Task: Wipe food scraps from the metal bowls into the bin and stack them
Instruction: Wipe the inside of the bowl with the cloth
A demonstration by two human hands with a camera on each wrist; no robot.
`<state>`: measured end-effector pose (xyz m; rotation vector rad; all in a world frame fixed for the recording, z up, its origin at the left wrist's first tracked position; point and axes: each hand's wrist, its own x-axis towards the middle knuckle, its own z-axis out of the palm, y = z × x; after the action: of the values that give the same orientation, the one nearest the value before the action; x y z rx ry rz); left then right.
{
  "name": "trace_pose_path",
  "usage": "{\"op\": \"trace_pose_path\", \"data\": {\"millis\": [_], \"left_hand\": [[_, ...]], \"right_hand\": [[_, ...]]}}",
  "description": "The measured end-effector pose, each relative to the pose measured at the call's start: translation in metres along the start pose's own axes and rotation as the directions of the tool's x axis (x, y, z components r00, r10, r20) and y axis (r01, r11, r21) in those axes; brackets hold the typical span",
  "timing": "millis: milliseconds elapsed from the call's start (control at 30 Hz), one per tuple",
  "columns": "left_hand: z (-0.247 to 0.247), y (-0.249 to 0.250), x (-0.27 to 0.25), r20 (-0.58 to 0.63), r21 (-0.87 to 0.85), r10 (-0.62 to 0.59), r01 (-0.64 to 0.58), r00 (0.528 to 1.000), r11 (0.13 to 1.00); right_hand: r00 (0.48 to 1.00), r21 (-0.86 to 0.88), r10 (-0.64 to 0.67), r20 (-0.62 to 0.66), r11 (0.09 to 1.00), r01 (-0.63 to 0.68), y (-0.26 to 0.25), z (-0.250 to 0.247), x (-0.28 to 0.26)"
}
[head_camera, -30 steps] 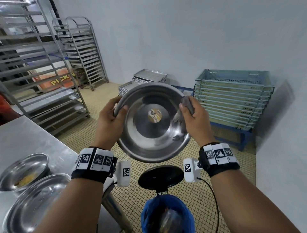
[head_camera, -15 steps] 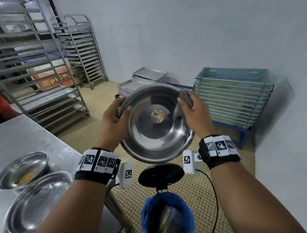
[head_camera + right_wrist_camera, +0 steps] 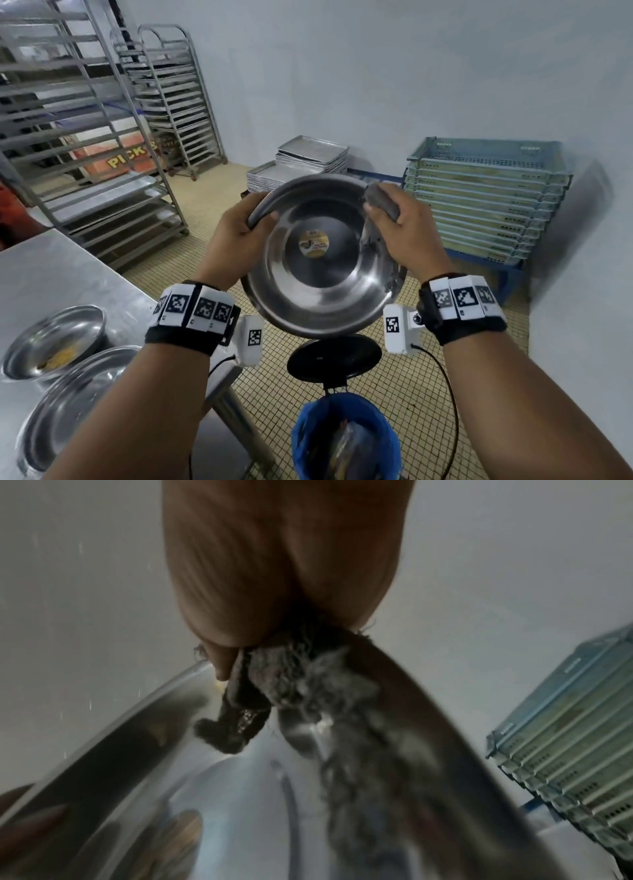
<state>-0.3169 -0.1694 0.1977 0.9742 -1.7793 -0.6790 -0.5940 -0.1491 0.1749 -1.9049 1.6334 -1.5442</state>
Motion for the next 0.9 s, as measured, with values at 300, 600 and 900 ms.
{"op": "trace_pose_path", "data": {"millis": [300,600,900], "left_hand": [[0.016,-0.009,-0.012,-0.289,-0.242,-0.128,0.057,0.949,0.969],[0.005,-0.003,-0.022,-0.305,-0.238,-0.166,0.094,0.938,0.967],[0.005,-0.011,-0.074,-0.566,-0.271,-0.313,0.187,0.762,0.944]], "right_hand": [[0.975,0.136,0.111,-0.193,0.987,-0.085,0.009,0.013,-0.016],[0.982,0.16,0.102,-0.162,0.984,-0.076,0.001,0.022,-0.009],[0.981,0.254,0.19,0.04,0.948,-0.194,0.005,0.069,-0.04]]}}
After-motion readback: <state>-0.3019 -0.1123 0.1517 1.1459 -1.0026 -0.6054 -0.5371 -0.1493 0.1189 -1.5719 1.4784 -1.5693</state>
